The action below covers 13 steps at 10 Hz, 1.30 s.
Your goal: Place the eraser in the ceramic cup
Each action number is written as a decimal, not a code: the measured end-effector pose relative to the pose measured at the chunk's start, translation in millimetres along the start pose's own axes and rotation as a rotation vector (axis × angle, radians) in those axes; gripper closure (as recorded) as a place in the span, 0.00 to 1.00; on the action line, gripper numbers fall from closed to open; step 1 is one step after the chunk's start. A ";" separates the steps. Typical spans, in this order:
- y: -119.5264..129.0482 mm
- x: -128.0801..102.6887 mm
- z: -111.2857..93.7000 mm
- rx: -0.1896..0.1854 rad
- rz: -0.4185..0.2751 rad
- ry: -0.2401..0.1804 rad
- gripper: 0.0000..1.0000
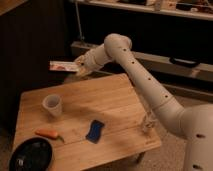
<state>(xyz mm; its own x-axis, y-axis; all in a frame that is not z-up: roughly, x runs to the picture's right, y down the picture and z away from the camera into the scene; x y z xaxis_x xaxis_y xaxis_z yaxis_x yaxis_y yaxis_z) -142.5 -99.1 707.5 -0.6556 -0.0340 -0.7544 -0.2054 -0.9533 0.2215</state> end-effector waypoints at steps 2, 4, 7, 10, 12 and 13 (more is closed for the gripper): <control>-6.5 15.9 6.9 0.067 -0.088 -0.093 1.00; -10.4 10.9 1.1 0.122 -0.125 -0.217 1.00; -16.2 -6.7 11.3 0.202 -0.141 -0.315 1.00; -20.2 -9.4 22.7 0.263 -0.177 -0.370 1.00; -28.2 -2.5 33.7 0.305 -0.230 -0.415 1.00; -30.5 -2.4 37.1 0.317 -0.242 -0.423 1.00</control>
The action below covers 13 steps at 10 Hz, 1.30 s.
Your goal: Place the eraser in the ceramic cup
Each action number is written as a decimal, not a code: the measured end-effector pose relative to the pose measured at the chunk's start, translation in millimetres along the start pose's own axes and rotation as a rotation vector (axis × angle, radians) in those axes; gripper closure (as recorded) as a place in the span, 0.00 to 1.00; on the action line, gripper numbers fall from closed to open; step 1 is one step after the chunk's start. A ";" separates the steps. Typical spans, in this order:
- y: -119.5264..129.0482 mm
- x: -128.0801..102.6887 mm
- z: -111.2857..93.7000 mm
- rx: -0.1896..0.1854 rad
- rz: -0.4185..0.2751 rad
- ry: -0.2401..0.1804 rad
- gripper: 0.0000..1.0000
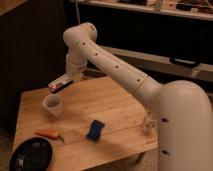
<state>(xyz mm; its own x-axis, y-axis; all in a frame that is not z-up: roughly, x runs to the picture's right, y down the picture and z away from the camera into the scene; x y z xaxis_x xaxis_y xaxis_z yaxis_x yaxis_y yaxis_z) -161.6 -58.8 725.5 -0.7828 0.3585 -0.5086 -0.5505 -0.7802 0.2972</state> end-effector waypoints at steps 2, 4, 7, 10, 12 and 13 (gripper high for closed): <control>-1.6 7.6 7.3 0.021 -0.024 0.004 1.00; -1.2 10.9 13.7 0.036 -0.037 0.005 1.00; 3.1 17.6 25.7 0.059 -0.068 -0.025 1.00; 7.6 22.0 37.5 0.079 -0.096 -0.058 1.00; 8.3 24.9 45.6 0.095 -0.111 -0.072 1.00; 8.3 24.9 49.2 0.102 -0.116 -0.080 1.00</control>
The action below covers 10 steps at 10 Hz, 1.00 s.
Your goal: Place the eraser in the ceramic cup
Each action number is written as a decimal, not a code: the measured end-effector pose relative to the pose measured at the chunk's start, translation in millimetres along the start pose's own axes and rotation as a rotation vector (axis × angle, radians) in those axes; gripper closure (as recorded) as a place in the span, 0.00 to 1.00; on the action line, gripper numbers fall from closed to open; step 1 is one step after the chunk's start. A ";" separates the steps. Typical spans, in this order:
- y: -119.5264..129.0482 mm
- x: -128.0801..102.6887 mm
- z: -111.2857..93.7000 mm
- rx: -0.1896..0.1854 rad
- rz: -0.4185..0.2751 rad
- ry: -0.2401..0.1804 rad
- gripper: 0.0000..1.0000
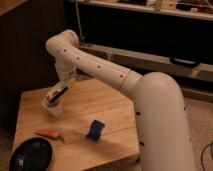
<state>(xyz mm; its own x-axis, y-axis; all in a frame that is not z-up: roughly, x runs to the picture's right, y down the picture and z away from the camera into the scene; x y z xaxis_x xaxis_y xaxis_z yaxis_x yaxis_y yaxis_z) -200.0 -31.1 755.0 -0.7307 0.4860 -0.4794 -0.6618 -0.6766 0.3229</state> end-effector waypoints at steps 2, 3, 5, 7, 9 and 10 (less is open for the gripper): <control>1.5 -0.3 4.3 0.009 -0.004 -0.011 1.00; 2.1 -0.7 5.6 0.012 -0.005 -0.016 1.00; 3.8 -0.8 8.7 0.022 -0.011 -0.036 1.00; 8.3 2.6 11.8 0.031 -0.019 -0.058 1.00; 10.2 4.5 15.8 0.042 -0.021 -0.058 1.00; 10.5 5.7 18.8 0.049 -0.025 -0.054 1.00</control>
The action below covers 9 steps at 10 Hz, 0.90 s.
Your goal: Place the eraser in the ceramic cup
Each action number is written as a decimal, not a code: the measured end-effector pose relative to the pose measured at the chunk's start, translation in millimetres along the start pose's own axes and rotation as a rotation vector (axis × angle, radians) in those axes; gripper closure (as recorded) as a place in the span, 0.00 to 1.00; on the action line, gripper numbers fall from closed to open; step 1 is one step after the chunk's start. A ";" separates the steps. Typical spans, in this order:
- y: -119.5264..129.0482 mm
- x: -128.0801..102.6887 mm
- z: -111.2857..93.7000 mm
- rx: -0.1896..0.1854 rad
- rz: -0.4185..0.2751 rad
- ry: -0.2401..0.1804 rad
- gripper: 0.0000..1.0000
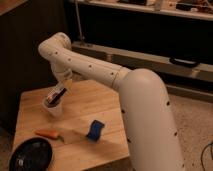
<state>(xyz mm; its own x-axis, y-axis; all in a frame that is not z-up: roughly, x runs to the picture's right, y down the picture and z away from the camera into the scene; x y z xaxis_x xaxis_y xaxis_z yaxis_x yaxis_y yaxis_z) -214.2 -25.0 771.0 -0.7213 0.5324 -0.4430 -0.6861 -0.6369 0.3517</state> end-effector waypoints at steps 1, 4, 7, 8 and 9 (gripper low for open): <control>1.1 1.8 1.6 0.003 -0.005 0.003 1.00; 2.1 4.0 6.1 0.017 -0.021 -0.014 1.00; 3.0 5.3 10.1 0.030 -0.032 -0.041 1.00; 3.2 6.0 12.8 0.038 -0.035 -0.045 1.00; 3.5 6.5 14.9 0.043 -0.040 -0.046 1.00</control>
<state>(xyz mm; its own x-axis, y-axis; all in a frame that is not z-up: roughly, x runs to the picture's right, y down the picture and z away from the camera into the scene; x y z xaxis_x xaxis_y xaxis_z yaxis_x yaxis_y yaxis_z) -222.8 -15.5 781.6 -0.6964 0.5825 -0.4191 -0.7169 -0.5910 0.3699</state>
